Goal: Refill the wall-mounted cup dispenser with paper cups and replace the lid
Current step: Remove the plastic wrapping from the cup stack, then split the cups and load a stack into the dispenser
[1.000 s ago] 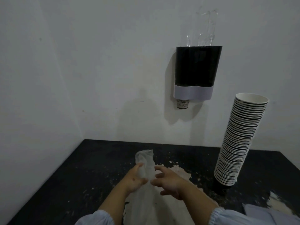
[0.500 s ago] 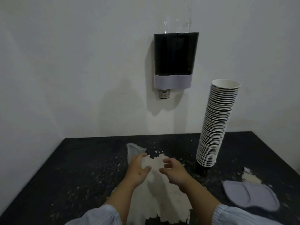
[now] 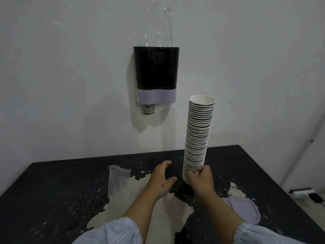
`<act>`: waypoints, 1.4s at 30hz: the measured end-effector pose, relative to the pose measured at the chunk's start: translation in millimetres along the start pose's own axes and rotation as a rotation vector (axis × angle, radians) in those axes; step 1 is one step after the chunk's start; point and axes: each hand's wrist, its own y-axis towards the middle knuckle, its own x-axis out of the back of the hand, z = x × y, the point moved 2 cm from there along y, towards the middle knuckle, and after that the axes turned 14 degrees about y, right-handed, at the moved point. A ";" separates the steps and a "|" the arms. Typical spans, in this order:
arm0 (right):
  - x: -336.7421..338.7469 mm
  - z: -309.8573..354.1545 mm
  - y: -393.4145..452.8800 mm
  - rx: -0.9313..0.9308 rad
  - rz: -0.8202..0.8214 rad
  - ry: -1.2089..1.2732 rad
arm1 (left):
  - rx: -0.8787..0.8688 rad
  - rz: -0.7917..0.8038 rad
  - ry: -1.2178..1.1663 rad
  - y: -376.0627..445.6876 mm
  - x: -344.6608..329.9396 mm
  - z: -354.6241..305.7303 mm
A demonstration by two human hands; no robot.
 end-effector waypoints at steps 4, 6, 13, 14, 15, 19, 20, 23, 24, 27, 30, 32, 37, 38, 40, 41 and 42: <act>14.5 20.3 17.7 0.101 -0.031 -0.052 | -0.001 -0.014 -0.039 14.1 -8.9 -22.4; 20.9 26.2 26.3 0.139 -0.020 -0.079 | 0.000 -0.016 -0.059 20.0 -13.6 -31.7; 29.6 31.0 52.1 0.245 0.156 -0.054 | -0.042 -0.036 -0.175 35.1 -23.1 -54.1; 29.5 30.8 53.3 0.250 0.181 -0.044 | -0.047 -0.045 -0.188 36.5 -23.5 -55.8; 29.7 30.6 54.9 0.256 0.207 -0.032 | -0.050 -0.052 -0.201 38.2 -24.7 -57.4; 27.8 33.5 59.9 0.280 0.312 0.030 | -0.063 -0.090 -0.234 43.5 -26.6 -62.0; 27.2 34.7 62.6 0.283 0.329 0.046 | -0.060 -0.104 -0.242 45.8 -26.9 -63.3; 25.5 36.7 69.5 0.284 0.370 0.058 | -0.046 -0.136 -0.259 51.7 -29.4 -64.7; 25.4 37.1 71.3 0.288 0.378 0.058 | -0.043 -0.144 -0.261 53.5 -30.2 -64.8; 26.3 37.8 75.7 0.295 0.397 0.055 | -0.034 -0.165 -0.267 58.1 -34.5 -64.1; 26.6 38.2 78.5 0.314 0.424 0.039 | -0.018 -0.188 -0.263 60.6 -37.9 -63.4; 27.0 38.5 80.1 0.324 0.434 0.034 | -0.016 -0.208 -0.262 62.5 -39.7 -63.3; 28.8 38.9 82.3 0.334 0.449 0.032 | -0.035 -0.248 -0.264 65.2 -43.1 -65.5; 29.0 39.1 82.5 0.339 0.452 0.029 | -0.041 -0.257 -0.264 65.4 -43.9 -65.9; 30.1 39.5 82.9 0.350 0.451 0.027 | -0.045 -0.267 -0.265 66.1 -45.2 -66.7; 30.6 39.9 82.9 0.353 0.447 0.028 | -0.046 -0.268 -0.264 66.4 -45.4 -67.0; 31.3 39.9 83.0 0.357 0.442 0.030 | -0.048 -0.266 -0.261 66.9 -45.5 -67.3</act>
